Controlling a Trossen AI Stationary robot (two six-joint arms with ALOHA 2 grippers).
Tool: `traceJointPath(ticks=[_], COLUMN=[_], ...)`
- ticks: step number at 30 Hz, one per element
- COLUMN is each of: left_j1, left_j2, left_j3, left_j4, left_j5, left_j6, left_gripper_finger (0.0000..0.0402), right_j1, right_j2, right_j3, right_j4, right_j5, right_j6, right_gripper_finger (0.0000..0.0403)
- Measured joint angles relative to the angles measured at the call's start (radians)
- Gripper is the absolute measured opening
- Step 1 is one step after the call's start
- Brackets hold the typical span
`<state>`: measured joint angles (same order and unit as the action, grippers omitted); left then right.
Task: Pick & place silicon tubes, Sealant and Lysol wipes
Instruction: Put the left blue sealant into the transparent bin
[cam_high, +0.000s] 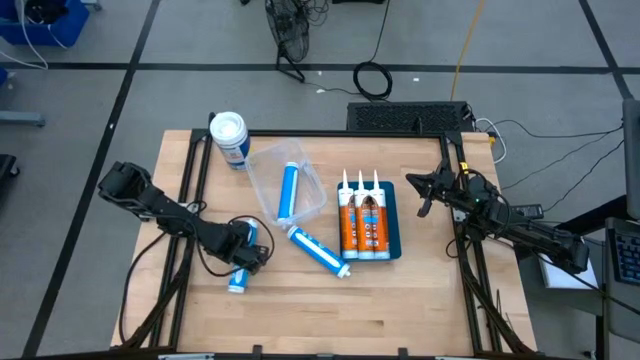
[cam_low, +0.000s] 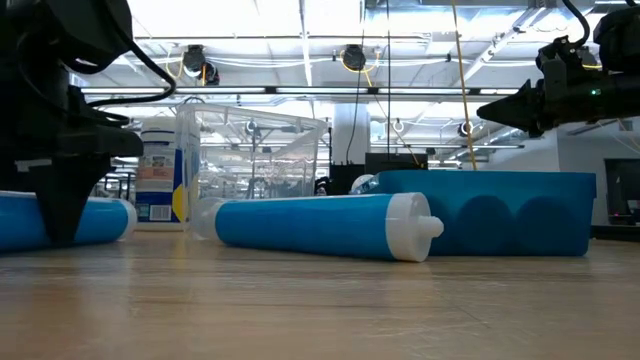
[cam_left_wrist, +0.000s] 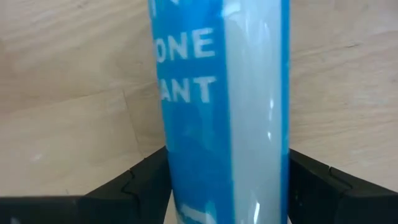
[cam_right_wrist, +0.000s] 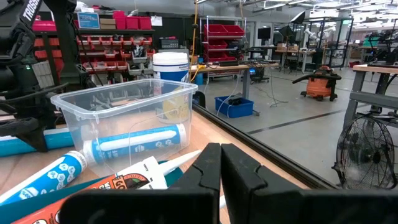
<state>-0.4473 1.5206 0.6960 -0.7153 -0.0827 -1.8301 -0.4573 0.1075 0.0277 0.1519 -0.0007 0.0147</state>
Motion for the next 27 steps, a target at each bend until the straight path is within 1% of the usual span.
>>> traceJointPath(ticks=[6,12,14,27], left_j1=[0.0,0.001,0.001,0.001], left_j2=[0.0,0.0,0.0,0.0], left_j3=[0.0,0.0,0.0,0.0], left_j4=[0.0,-0.012,-0.015,-0.016], left_j5=[0.004,0.072,0.08,0.077], left_j6=[0.003,-0.001,-0.007,-0.008], left_gripper_finger=[0.0259,0.0259,0.0259,0.0259], right_j1=[0.0,0.0,0.0,0.0], right_j2=[0.0,0.0,0.0,0.0], right_j3=[0.0,0.0,0.0,-0.001], right_j4=[0.0,0.0,0.0,0.0], right_j5=[0.0,0.0,0.0,0.0], right_j6=[0.0,0.0,0.0,0.0], right_gripper_finger=[0.0,0.0,0.0,0.0])
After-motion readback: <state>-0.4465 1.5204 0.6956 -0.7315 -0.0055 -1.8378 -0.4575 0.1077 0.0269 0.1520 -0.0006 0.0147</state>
